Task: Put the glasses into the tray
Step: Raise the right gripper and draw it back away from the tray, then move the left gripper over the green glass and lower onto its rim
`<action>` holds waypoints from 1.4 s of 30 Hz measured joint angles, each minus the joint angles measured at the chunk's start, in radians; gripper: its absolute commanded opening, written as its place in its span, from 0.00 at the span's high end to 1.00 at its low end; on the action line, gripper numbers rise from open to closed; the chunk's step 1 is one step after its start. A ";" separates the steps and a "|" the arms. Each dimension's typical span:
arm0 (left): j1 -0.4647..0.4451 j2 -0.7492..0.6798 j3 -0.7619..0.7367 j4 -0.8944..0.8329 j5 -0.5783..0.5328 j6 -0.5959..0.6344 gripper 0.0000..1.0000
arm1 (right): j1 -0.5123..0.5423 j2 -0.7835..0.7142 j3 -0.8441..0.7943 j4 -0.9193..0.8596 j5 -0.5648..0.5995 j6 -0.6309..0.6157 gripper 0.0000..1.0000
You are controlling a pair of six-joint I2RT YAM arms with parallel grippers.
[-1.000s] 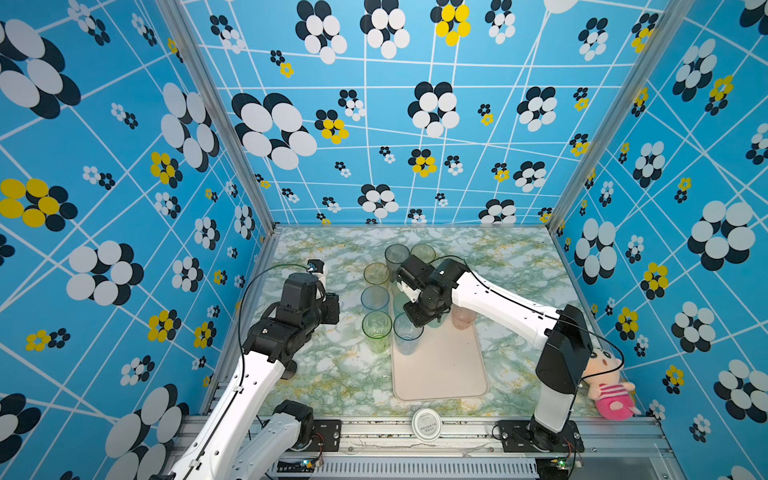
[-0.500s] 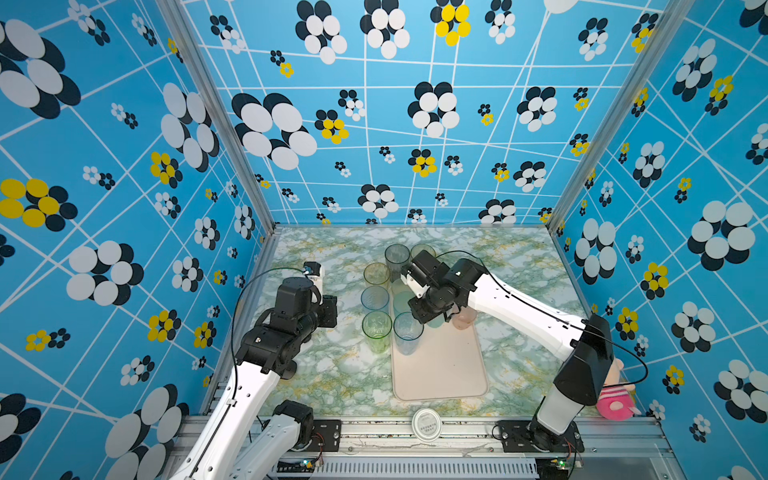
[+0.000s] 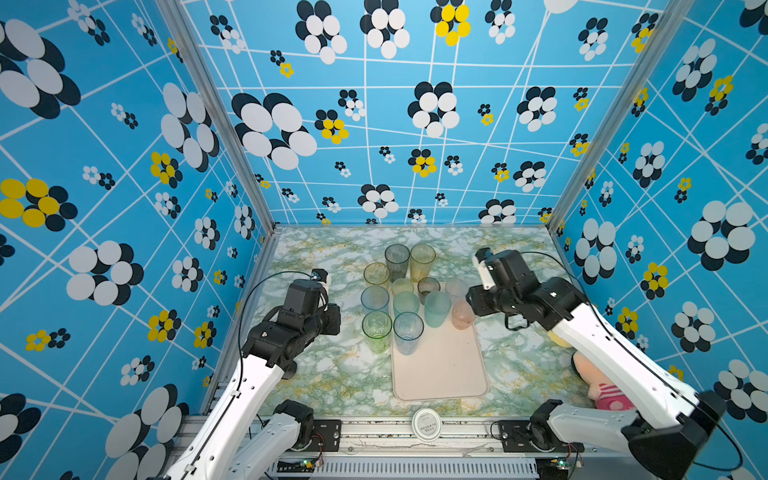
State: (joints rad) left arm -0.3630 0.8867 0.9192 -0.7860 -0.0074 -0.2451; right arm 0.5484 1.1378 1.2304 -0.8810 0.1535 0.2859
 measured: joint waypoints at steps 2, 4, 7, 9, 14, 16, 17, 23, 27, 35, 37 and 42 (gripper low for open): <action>-0.039 0.012 0.000 -0.032 -0.004 -0.007 0.71 | -0.045 -0.064 -0.042 0.003 0.002 0.008 0.50; -0.068 0.018 0.005 -0.064 -0.006 -0.018 0.72 | -0.071 -0.099 -0.074 0.004 -0.003 0.014 0.50; -0.096 0.030 0.037 -0.098 -0.006 -0.029 0.71 | -0.082 -0.109 -0.111 0.012 -0.013 0.018 0.50; -0.113 0.044 0.061 -0.109 -0.003 -0.038 0.71 | -0.084 -0.103 -0.127 0.021 -0.025 0.018 0.49; -0.138 0.100 0.096 -0.109 0.021 -0.055 0.71 | -0.087 -0.090 -0.145 0.052 -0.047 0.018 0.49; -0.144 0.125 0.100 -0.109 0.026 -0.059 0.71 | -0.089 -0.089 -0.148 0.061 -0.052 0.018 0.48; -0.147 0.138 0.100 -0.110 0.029 -0.059 0.71 | -0.092 -0.089 -0.149 0.063 -0.055 0.017 0.48; -0.164 0.196 0.100 -0.112 0.046 -0.062 0.71 | -0.115 -0.088 -0.150 0.067 -0.060 0.017 0.48; -0.179 0.219 0.102 -0.113 0.046 -0.062 0.70 | -0.117 -0.082 -0.158 0.081 -0.067 0.016 0.48; -0.186 0.266 0.119 -0.111 0.043 -0.062 0.70 | -0.117 -0.063 -0.160 0.098 -0.087 0.013 0.48; -0.190 0.283 0.124 -0.113 0.038 -0.061 0.71 | -0.117 -0.062 -0.160 0.104 -0.089 0.011 0.48; -0.195 0.326 0.150 -0.109 0.014 -0.061 0.71 | -0.120 -0.059 -0.160 0.108 -0.091 0.002 0.48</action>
State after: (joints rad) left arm -0.5579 1.2129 1.0691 -0.8948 0.0071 -0.3058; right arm 0.4286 1.0786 1.0702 -0.7731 0.0628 0.2878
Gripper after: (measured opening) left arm 0.289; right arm 0.519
